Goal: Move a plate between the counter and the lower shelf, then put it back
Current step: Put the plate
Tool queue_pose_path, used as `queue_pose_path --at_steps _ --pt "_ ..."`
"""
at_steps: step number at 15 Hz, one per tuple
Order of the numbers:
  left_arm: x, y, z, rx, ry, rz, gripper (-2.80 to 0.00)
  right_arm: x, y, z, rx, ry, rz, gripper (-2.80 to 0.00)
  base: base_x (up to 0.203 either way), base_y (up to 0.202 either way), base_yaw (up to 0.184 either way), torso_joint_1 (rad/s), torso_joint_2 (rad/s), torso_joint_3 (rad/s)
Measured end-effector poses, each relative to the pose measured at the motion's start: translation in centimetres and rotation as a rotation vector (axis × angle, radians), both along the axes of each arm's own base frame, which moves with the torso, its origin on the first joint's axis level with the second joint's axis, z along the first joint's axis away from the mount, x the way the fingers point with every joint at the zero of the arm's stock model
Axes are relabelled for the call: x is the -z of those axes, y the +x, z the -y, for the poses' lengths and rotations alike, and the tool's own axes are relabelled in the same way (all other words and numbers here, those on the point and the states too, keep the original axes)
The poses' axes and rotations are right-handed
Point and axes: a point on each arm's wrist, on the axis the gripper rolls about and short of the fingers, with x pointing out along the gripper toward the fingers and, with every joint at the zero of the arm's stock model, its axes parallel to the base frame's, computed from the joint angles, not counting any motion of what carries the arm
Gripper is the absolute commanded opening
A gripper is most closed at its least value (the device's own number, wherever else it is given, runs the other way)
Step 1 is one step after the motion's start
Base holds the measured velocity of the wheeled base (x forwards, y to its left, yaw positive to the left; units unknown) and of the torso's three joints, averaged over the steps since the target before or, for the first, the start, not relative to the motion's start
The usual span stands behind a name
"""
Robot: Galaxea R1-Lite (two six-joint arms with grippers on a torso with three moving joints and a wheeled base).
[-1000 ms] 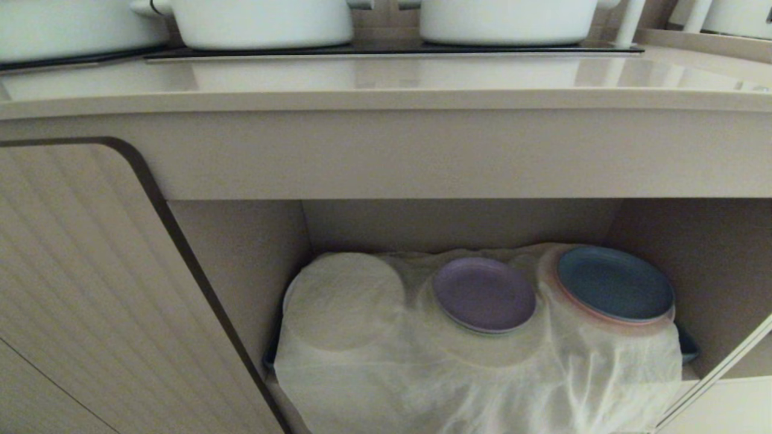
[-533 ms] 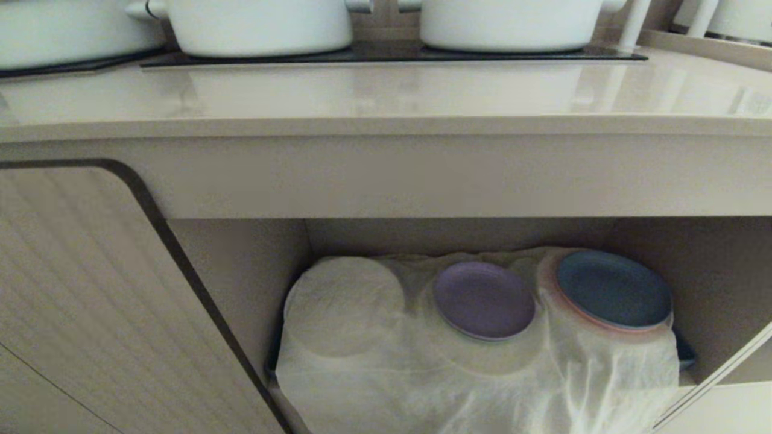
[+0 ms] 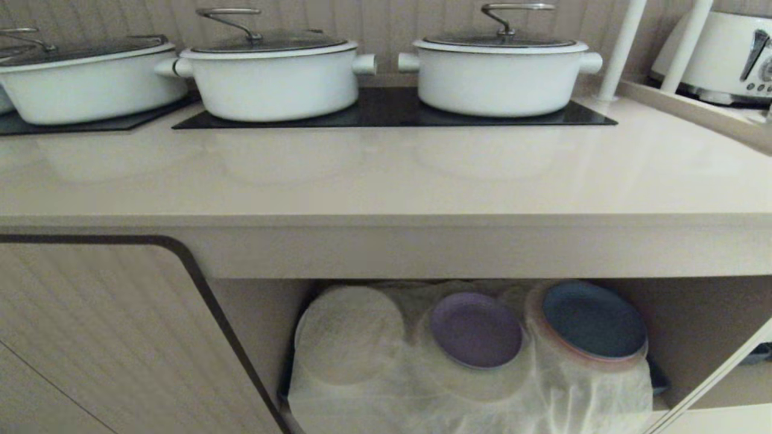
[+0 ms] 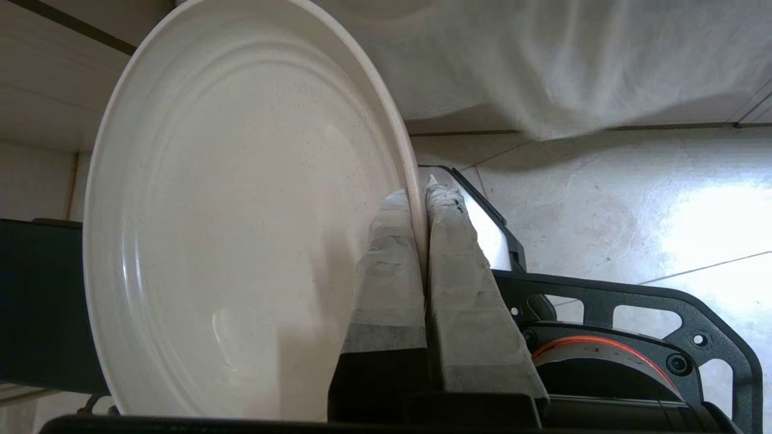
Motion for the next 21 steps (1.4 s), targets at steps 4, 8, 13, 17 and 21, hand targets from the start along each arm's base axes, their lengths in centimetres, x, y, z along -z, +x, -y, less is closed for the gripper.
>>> queue_pose_path --at_steps 4,8,13,17,21 --pt "0.0 0.0 0.0 0.0 0.0 0.0 -2.8 0.0 0.1 0.0 -0.003 -0.003 -0.006 -2.8 0.0 0.0 0.0 0.201 -0.48 -0.281" --pt "0.0 0.0 0.0 0.0 0.0 0.0 -2.8 0.0 0.1 0.0 -0.015 -0.011 -0.004 -2.8 0.0 0.0 0.0 0.227 -0.5 -0.28" --pt "0.0 0.0 0.0 0.0 0.0 0.0 -2.8 -0.2 0.4 -0.1 -0.015 -0.014 -0.025 -2.8 0.0 0.0 0.0 0.243 -0.53 -0.292" --pt "0.0 0.0 0.0 0.0 0.0 0.0 -2.8 -0.7 1.1 -0.2 -0.021 -0.011 -0.022 -2.8 0.0 0.0 0.0 0.265 -0.57 -0.306" --pt "0.0 0.0 0.0 0.0 0.0 0.0 -2.8 -1.3 1.7 -0.3 -0.034 -0.012 -0.016 -2.8 0.0 0.0 0.0 0.28 -0.59 -0.309"
